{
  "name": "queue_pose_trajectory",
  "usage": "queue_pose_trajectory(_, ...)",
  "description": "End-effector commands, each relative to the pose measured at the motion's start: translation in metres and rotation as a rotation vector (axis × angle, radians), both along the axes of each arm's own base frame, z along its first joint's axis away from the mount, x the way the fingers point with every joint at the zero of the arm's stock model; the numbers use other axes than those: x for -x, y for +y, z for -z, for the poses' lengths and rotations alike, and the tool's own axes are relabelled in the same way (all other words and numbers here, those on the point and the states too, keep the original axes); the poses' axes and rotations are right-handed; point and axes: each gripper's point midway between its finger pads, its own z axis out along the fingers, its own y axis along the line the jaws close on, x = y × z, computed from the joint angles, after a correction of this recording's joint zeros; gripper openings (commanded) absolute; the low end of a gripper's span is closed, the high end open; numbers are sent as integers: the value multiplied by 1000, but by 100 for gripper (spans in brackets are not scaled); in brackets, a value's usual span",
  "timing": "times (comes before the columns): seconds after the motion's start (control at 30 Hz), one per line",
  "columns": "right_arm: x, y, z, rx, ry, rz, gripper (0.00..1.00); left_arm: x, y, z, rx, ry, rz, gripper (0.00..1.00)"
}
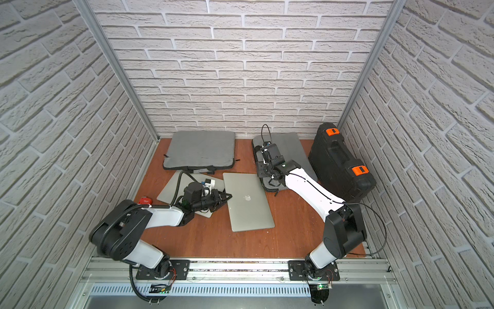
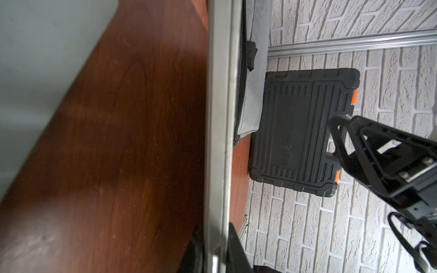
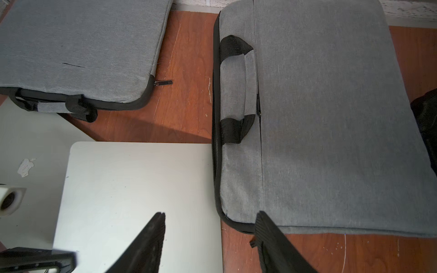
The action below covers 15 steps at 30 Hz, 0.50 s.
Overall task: Open the zippered laptop bag and take out the laptop
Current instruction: Place the laptop at the center of the board.
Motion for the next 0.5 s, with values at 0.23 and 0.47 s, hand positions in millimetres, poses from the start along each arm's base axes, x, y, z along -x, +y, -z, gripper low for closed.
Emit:
queue_pose_trajectory(0.23,24,-6,-5,-64,6,27,63,-4,-4,4,48,5,-28,0)
queue_pose_trajectory(0.47,66,-5,38,-122,136,58,63,-1,7,16,-36,12,-37,2)
